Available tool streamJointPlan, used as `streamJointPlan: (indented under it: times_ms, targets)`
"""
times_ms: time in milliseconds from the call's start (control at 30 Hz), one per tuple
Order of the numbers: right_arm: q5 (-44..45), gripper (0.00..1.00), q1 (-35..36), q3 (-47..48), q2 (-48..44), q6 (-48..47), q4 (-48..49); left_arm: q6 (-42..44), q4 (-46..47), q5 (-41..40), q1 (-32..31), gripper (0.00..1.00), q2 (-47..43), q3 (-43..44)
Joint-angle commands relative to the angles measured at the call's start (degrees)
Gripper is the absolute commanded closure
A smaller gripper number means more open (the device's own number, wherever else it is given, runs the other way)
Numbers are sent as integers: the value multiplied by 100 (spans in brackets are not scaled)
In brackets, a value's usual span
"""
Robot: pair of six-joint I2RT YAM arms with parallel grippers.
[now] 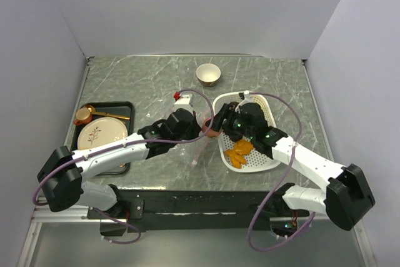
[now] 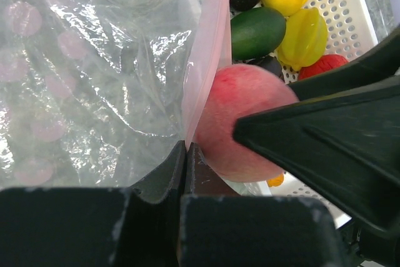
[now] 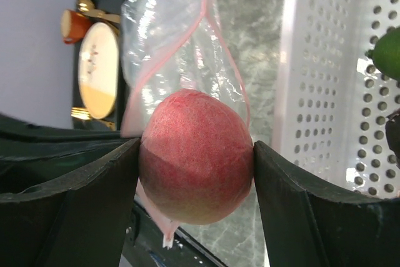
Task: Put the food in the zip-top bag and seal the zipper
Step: Place the fake fruit in the zipper food storage bag.
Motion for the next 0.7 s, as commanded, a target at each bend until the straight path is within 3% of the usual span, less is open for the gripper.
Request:
streamJointPlan:
  times_ms: [0, 300, 567, 633, 667]
  targets:
    - [83, 68, 77, 314, 281, -14, 292, -80, 223, 119, 3, 99, -123, 156]
    - [91, 66, 173, 499, 467, 82, 309, -71, 232, 242, 3, 99, -44, 192]
    - [153, 51, 182, 666, 634, 170, 195, -89, 276, 391, 3, 99, -114, 235]
    - [240, 41, 191, 675, 608, 188, 169, -89, 267, 409, -14, 99, -149, 235]
    - [276, 41, 200, 675, 564, 162, 160, -107, 259, 400, -6, 99, -193, 218]
